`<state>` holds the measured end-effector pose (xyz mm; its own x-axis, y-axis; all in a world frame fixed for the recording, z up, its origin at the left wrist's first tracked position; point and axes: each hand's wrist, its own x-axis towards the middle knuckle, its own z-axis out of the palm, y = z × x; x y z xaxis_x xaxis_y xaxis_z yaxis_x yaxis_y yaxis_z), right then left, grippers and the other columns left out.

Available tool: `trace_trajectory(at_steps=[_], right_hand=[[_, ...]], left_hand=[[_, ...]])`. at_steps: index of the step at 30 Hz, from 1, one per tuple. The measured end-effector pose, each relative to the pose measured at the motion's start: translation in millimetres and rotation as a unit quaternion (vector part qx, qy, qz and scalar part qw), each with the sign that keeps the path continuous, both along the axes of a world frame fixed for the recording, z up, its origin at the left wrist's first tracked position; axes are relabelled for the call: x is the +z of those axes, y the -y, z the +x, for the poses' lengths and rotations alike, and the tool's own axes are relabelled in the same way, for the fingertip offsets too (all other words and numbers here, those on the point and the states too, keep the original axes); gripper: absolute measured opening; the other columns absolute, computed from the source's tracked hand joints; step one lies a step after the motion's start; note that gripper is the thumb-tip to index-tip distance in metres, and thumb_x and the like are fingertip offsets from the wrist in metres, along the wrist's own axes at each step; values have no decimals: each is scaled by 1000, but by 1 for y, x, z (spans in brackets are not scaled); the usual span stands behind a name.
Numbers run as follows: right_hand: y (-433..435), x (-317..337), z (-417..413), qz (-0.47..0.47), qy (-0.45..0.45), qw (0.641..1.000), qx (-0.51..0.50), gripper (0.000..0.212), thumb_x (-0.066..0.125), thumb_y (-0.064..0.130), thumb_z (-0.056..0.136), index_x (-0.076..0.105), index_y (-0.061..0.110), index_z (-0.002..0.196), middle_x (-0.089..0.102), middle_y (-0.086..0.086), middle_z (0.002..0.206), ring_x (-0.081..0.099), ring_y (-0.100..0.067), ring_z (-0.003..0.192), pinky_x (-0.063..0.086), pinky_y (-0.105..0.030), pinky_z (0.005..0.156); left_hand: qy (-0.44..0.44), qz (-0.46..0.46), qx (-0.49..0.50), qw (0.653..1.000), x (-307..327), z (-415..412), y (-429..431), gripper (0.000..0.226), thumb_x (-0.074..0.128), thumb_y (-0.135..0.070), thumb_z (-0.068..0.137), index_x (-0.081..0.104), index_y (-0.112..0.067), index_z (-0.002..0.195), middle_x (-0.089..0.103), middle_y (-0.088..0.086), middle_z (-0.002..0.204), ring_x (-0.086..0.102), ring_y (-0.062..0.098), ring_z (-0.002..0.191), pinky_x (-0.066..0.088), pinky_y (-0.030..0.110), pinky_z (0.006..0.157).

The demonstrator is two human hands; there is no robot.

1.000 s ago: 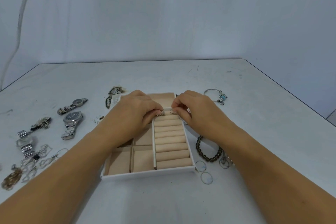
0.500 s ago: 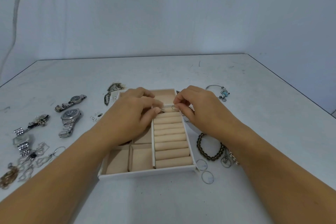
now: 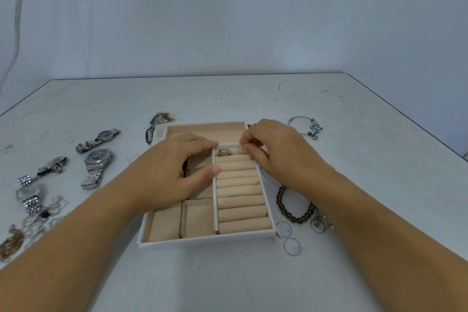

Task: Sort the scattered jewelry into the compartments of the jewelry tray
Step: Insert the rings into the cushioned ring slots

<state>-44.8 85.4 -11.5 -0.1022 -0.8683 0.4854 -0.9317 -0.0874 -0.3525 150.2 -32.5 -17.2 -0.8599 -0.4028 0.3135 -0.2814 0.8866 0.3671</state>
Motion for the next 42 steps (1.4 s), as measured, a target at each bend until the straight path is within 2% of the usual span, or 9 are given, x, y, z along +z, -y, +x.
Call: trace_trajectory(at_steps=[5, 9, 13, 18, 21, 24, 28, 35, 42], right_hand=[[2, 0, -1, 21, -26, 999, -8, 8, 62, 22, 88, 68, 18, 91, 64, 3, 82, 52, -15, 83, 44, -33, 75], [5, 5, 4, 40, -56, 997, -25, 13, 63, 24, 87, 73, 19, 93, 63, 3, 87, 48, -16, 90, 37, -28, 76], [9, 12, 7, 95, -103, 989, -49, 17, 58, 29, 90, 71, 23, 100, 51, 8, 92, 42, -15, 97, 39, -34, 85], [3, 13, -2, 108, -39, 992, -50, 19, 57, 31, 90, 70, 29, 104, 44, 12, 85, 42, -13, 96, 39, -35, 87], [-14, 24, -20, 80, 21, 993, -80, 19, 58, 28, 90, 69, 29, 105, 41, 16, 80, 43, -9, 87, 41, -23, 76], [-31, 32, -36, 81, 31, 991, -105, 14, 61, 30, 88, 68, 31, 100, 45, 15, 80, 45, -2, 77, 30, -10, 64], [-47, 33, -45, 100, 43, 987, -118, 10, 66, 36, 84, 67, 35, 93, 49, 12, 80, 49, -1, 73, 32, -14, 61], [-35, 15, -36, 199, 32, 976, -76, 18, 66, 48, 79, 66, 40, 95, 45, 13, 83, 46, -2, 75, 34, -19, 62], [-35, 12, -44, 222, 30, 971, -79, 14, 66, 47, 80, 66, 40, 92, 41, 15, 83, 44, 0, 74, 34, -18, 61]], left_hand=[[-4, 10, 2, 1000, 0, 0, 0, 55, 45, -62, 84, 55, -32, 129, 53, -26, 124, 48, -7, 115, 41, 19, 96], [-1, 6, 4, 1000, -1, 0, -1, 54, 46, -61, 84, 55, -33, 130, 53, -26, 124, 48, -8, 114, 38, 13, 93], [3, 4, 7, 1000, 0, 0, -1, 55, 45, -62, 84, 54, -32, 130, 53, -25, 125, 48, -8, 113, 37, 12, 92], [7, 3, 11, 1000, 0, 1, -2, 57, 45, -63, 84, 53, -33, 131, 53, -26, 124, 48, -8, 111, 36, 11, 89], [18, 1, 9, 1000, 1, 0, -1, 60, 41, -65, 84, 52, -32, 132, 52, -25, 126, 47, -5, 114, 38, 15, 92], [21, 4, 10, 1000, 5, -2, -1, 60, 40, -67, 83, 52, -33, 131, 51, -24, 127, 45, -6, 116, 37, 14, 93], [-22, 36, 14, 999, 20, -19, -16, 49, 48, -62, 84, 54, -37, 125, 55, -25, 119, 52, -3, 106, 42, 15, 82], [40, -2, 1, 999, 30, -77, -31, 34, 60, -48, 82, 64, -32, 111, 57, -11, 121, 50, 10, 115, 42, 30, 97], [65, 21, 20, 998, 20, -87, -35, 23, 62, -41, 83, 67, -31, 103, 57, -10, 117, 52, 11, 110, 41, 28, 94]])
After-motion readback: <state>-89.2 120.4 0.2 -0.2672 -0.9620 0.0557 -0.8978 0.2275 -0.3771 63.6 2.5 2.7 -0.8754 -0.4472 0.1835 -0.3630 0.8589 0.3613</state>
